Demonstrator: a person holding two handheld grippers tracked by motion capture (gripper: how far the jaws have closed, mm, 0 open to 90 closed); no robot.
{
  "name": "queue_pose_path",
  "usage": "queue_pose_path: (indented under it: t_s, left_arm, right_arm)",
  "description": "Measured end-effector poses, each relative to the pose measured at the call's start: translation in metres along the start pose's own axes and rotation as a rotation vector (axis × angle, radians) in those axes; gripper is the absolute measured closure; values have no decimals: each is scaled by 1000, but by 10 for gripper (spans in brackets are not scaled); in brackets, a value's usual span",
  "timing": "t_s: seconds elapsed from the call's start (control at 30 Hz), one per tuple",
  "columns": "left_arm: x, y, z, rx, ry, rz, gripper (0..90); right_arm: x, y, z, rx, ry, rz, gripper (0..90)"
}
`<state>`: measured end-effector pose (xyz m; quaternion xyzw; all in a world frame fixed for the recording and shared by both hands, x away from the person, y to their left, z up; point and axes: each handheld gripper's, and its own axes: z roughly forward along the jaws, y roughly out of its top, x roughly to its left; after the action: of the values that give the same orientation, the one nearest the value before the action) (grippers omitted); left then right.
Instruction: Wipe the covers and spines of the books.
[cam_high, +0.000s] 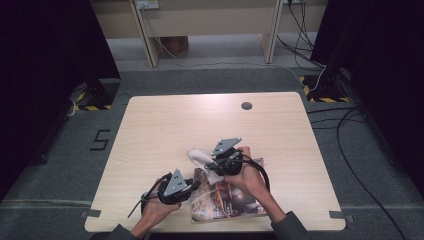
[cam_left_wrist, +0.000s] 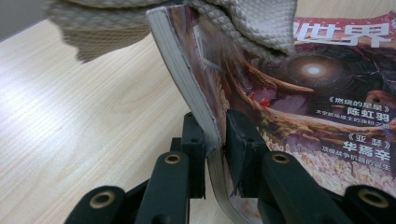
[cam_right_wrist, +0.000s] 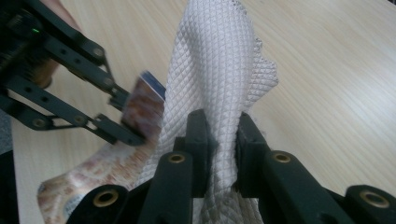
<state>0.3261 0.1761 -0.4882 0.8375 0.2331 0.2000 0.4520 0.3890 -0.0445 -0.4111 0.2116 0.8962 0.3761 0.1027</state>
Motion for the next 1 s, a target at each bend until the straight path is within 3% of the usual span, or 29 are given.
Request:
queue_pose_path:
  t_s: [0.53, 0.87, 1.0]
  left_arm:
    - [0, 0, -1, -1, -3, 4, 773]
    - [0, 1, -1, -4, -5, 10, 774]
    - [0, 1, -1, -2, -4, 11, 773]
  right_arm:
    - [-33, -30, -8, 45, -42, 99, 792]
    - [-19, -18, -8, 25, -19, 50, 793]
    - [-27, -22, -8, 35, -23, 60, 793]
